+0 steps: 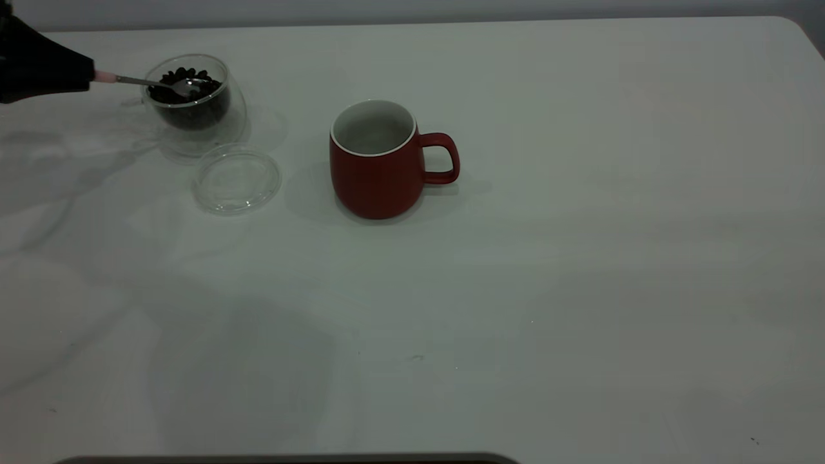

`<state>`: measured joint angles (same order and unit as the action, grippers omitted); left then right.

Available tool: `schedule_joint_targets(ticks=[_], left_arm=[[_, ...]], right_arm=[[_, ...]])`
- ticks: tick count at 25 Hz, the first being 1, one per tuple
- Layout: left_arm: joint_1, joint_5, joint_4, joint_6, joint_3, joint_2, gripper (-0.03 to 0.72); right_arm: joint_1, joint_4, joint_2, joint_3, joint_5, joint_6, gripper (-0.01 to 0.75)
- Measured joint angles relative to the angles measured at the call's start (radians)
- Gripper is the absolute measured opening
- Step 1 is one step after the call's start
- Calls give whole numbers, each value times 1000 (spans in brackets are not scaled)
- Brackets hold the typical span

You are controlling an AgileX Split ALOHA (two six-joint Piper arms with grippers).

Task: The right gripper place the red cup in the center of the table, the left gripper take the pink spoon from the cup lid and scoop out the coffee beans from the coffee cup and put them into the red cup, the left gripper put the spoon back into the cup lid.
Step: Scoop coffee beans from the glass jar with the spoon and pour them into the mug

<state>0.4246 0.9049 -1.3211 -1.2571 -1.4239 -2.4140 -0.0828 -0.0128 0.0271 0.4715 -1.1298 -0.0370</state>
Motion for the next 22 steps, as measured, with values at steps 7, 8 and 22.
schedule_joint_targets(ticks=[7,8,22], left_arm=[[20,76,-28,33,0,-34,119],[22,83,-31,34,0,-43,119],[36,143,-109,56,-2,-84,119]], right_arm=[[0,0,0,0,0,-1,591],[0,0,0,0,0,-1,591],[0,0,0,0,0,-1,591]])
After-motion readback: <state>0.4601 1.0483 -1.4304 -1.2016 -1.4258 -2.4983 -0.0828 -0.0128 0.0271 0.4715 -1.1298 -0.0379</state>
